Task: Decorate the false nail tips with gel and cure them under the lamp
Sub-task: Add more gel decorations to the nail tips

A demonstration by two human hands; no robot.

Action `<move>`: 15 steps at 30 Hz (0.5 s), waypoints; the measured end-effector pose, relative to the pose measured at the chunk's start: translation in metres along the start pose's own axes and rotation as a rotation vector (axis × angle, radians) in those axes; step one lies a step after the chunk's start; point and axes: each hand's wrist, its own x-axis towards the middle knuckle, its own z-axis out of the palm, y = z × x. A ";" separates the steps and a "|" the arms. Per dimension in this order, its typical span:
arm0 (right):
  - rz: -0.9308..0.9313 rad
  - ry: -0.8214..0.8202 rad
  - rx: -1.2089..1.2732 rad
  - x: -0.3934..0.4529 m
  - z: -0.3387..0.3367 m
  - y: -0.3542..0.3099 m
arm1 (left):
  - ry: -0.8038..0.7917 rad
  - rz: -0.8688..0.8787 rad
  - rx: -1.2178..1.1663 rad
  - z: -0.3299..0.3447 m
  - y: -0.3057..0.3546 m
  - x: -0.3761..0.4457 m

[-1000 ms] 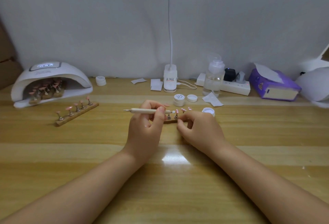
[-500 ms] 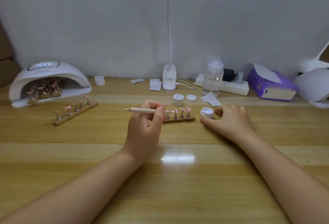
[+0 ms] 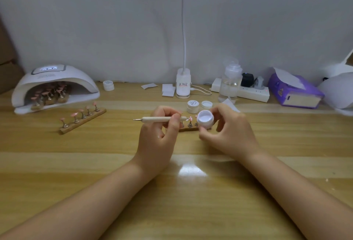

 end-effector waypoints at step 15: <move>-0.092 -0.111 0.017 -0.013 0.013 -0.009 | -0.094 -0.030 0.108 0.001 0.000 -0.002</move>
